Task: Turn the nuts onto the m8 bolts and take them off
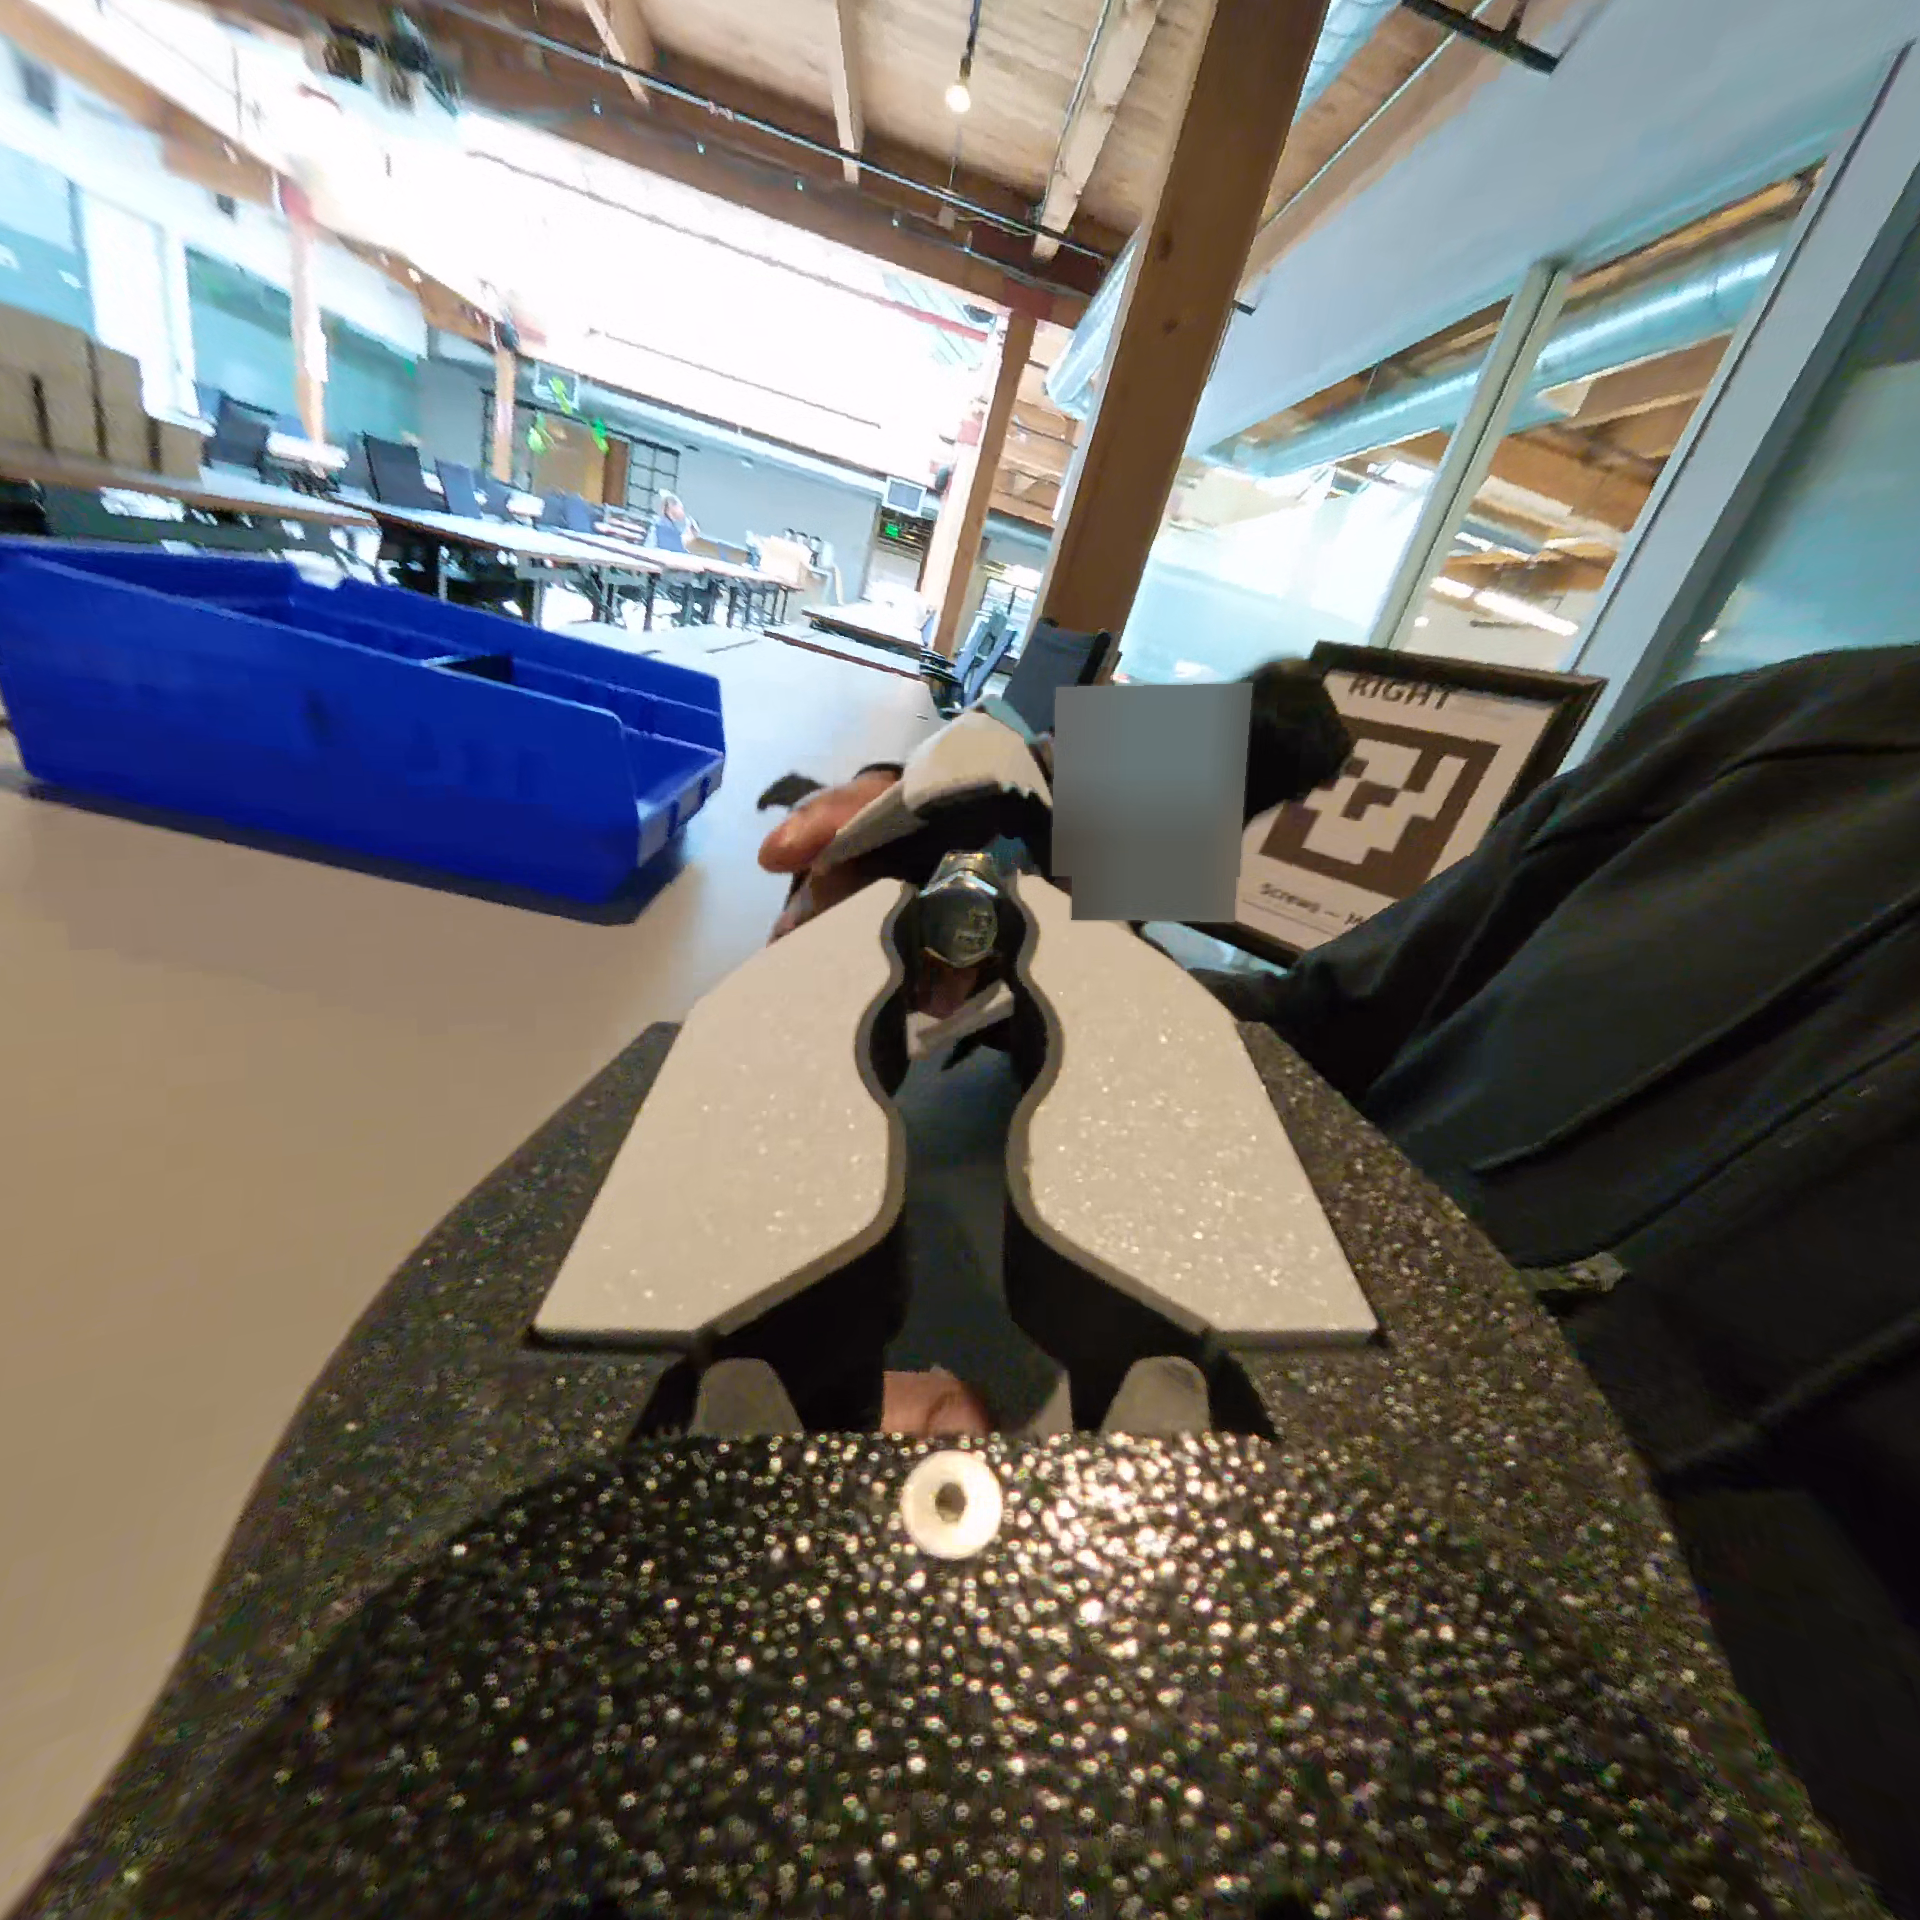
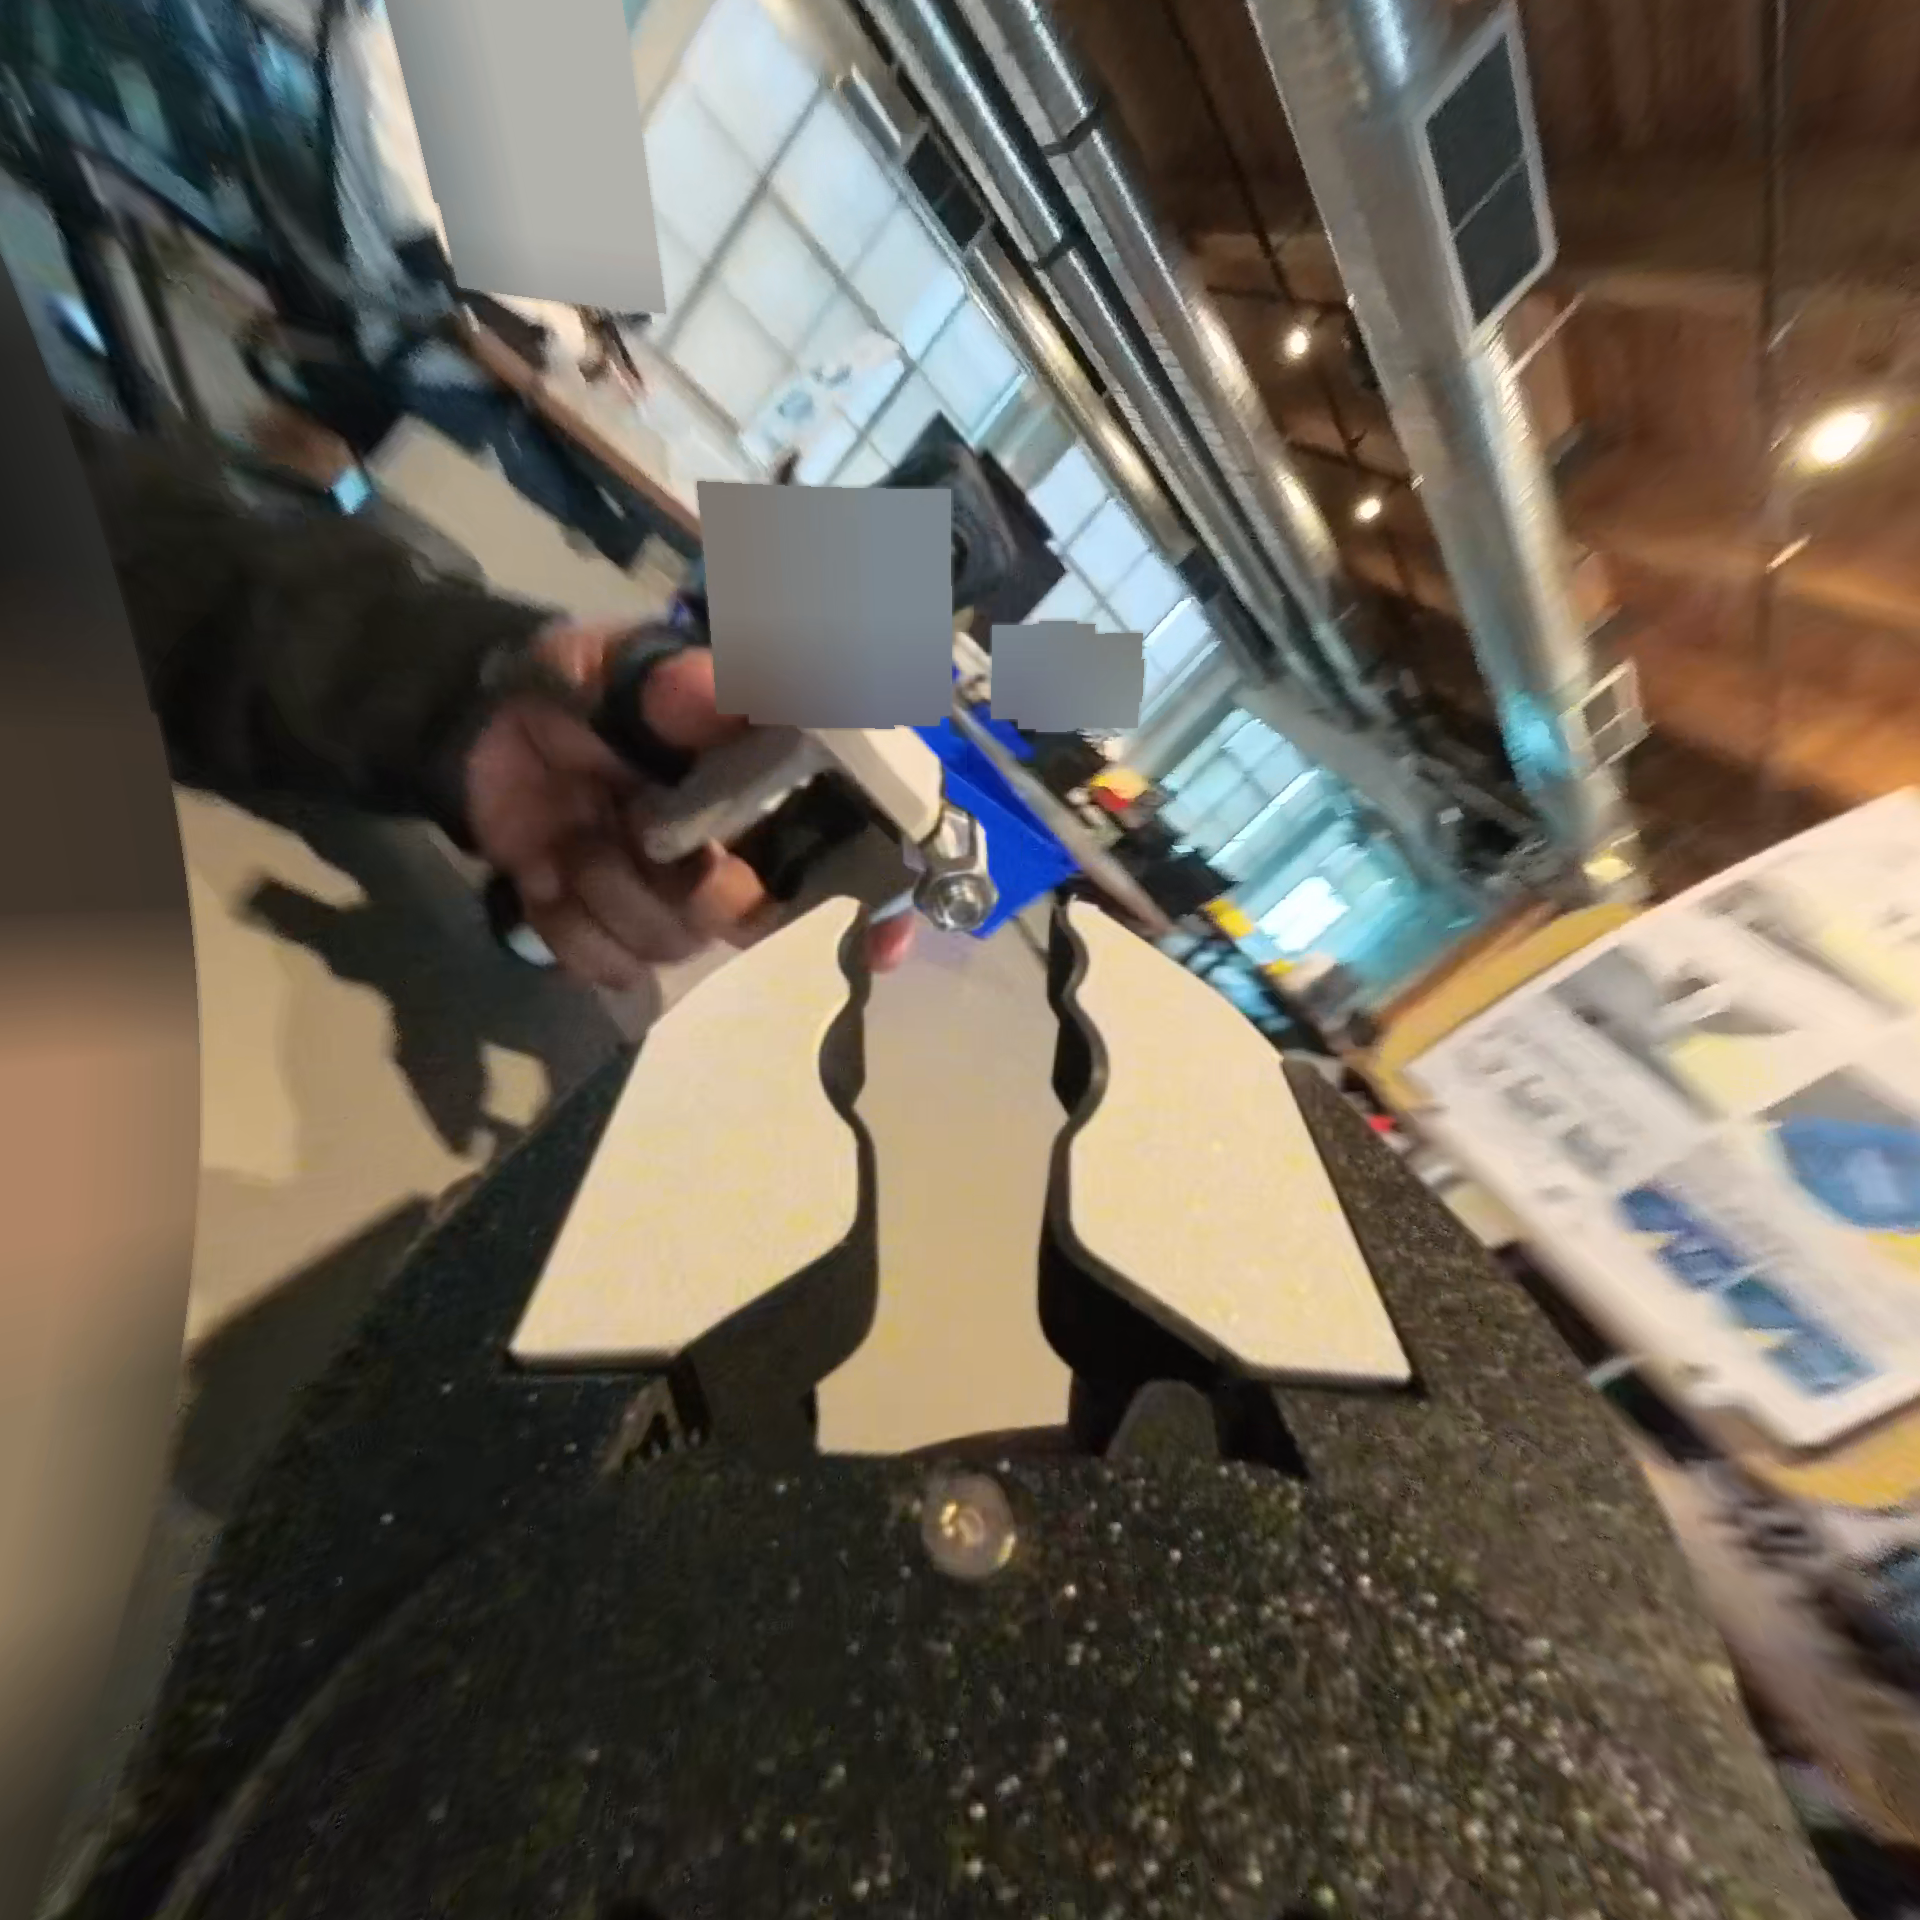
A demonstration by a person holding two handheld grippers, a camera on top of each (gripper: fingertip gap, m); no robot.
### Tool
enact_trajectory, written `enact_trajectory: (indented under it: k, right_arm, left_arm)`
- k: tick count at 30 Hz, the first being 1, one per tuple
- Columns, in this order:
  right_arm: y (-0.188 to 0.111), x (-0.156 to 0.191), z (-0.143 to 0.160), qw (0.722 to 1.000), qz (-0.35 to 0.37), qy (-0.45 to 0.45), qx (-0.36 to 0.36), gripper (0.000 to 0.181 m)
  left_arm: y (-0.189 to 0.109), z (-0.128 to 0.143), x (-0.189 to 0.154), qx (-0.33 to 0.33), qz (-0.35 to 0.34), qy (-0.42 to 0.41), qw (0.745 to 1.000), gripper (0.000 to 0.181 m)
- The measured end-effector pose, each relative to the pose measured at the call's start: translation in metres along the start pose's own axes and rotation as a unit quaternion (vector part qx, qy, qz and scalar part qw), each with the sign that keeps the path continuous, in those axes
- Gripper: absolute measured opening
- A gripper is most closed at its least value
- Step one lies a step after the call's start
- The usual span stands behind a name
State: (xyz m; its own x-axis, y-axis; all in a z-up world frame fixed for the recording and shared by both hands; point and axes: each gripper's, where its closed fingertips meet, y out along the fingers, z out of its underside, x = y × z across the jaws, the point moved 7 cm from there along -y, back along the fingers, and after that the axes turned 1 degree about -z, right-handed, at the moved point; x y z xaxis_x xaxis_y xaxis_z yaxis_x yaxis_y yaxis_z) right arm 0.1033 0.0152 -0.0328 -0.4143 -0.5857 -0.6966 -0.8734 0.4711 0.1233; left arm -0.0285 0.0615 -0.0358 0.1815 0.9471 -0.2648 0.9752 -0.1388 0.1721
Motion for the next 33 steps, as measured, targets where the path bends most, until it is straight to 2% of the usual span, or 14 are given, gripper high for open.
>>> enact_trajectory:
  k: [2, 5, 10, 12, 15, 18, 21, 23, 25, 28, 33]
  right_arm:
    - [-0.001, -0.005, -0.001, 0.995, -0.026, 0.093, -0.014, 0.032]
    - [-0.001, -0.007, -0.001, 0.981, -0.061, 0.181, -0.021, 0.031]
    - [0.002, -0.008, 0.0, 0.957, -0.098, 0.273, -0.025, 0.029]
    - [0.003, -0.008, 0.001, 0.955, -0.1, 0.278, -0.02, 0.025]
    - [0.003, -0.003, 0.001, 0.977, -0.081, 0.199, -0.005, 0.014]
    - [0.002, 0.004, 0.001, 0.999, -0.038, 0.038, 0.005, 0.015]
    - [0.003, 0.011, 0.005, 0.991, 0.008, -0.133, 0.032, 0.015]
    - [0.004, 0.012, 0.008, 0.982, 0.021, -0.179, 0.051, 0.026]
    - [0.005, 0.012, 0.006, 0.99, 0.015, -0.137, 0.041, 0.031]
    - [0.003, 0.007, 0.001, 1.0, -0.021, -0.001, 0.002, 0.032]
    - [0.0, -0.008, -0.003, 0.978, -0.06, 0.197, -0.032, 0.03]
  left_arm:
    - [0.001, -0.001, -0.003, -0.001, -0.006, 0.036, 0.999, 0.014]
    - [0.003, -0.002, -0.007, -0.001, -0.008, 0.066, 0.998, 0.014]
    - [0.004, 0.0, -0.007, 0.01, -0.013, 0.078, 0.997, 0.014]
    - [0.005, 0.002, -0.008, 0.018, -0.009, 0.075, 0.997, 0.014]
    - [0.006, 0.004, -0.006, 0.03, -0.008, 0.058, 0.998, 0.014]
    - [0.005, 0.006, -0.003, 0.035, 0.007, 0.008, 0.999, 0.014]
    - [0.005, 0.008, 0.002, 0.038, 0.007, -0.036, 0.999, 0.014]
    - [0.003, 0.005, 0.001, 0.024, 0.012, -0.033, 0.999, 0.014]
    - [0.002, 0.003, -0.002, 0.013, 0.013, -0.014, 1.0, 0.014]
    - [0.002, 0.001, -0.004, 0.006, 0.011, 0.01, 1.0, 0.014]
    - [0.002, -0.002, -0.009, -0.007, 0.013, 0.049, 0.999, 0.014]
